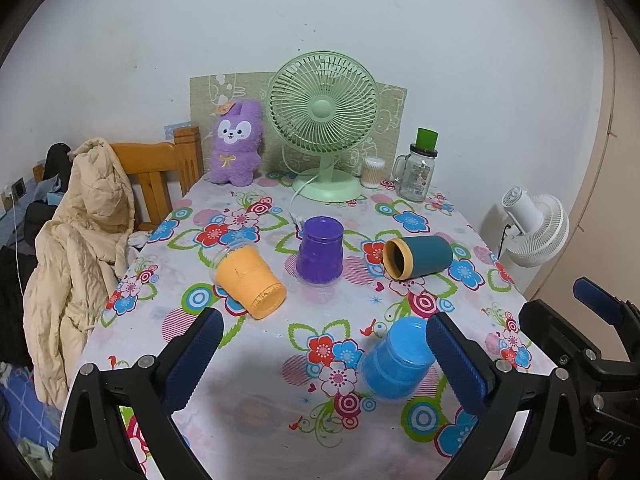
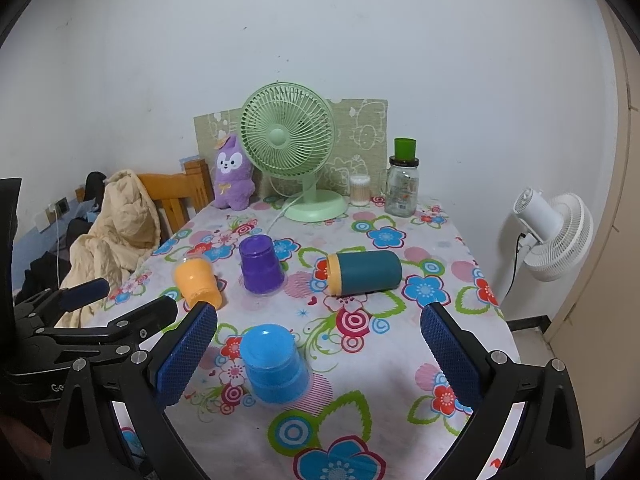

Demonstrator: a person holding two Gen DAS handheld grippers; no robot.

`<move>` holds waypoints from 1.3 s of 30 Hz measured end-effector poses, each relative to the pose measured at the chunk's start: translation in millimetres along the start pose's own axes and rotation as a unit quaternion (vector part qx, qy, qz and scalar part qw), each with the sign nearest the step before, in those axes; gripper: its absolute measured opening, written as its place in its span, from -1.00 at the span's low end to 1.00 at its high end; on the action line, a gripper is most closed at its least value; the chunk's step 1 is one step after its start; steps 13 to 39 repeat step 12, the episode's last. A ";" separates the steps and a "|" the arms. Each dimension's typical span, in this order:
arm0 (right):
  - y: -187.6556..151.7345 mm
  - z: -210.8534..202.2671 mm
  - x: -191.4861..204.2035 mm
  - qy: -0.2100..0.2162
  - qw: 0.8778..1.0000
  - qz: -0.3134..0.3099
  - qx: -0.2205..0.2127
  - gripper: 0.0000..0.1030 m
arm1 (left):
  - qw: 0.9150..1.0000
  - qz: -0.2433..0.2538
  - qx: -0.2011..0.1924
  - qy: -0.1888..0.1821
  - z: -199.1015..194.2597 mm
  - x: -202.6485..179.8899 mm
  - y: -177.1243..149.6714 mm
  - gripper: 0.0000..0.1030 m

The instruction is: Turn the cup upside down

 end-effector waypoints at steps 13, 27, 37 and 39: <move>-0.8 2.8 3.0 0.002 1.000 -0.001 0.001 0.99 | 1.000 -0.001 0.001 0.000 1.6 2.2 1.5 0.99; -0.8 2.8 3.0 0.002 1.000 -0.001 0.001 0.99 | 1.000 -0.001 0.001 0.000 1.6 2.2 1.5 0.99; -0.8 2.8 3.0 0.002 1.000 -0.001 0.001 0.99 | 1.000 -0.001 0.001 0.000 1.6 2.2 1.5 0.99; -0.8 2.8 3.0 0.002 1.000 -0.001 0.001 0.99 | 1.000 -0.001 0.001 0.000 1.6 2.2 1.5 0.99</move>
Point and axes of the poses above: each gripper's, at about its wrist camera, not at the fingertips, and z roughly the way its jaws point, x to its left, y to its top, the point moved 8 cm from there along z, roughly the way its jaws point, and after that the axes turned 13 degrees about y, right-handed, at the moved point
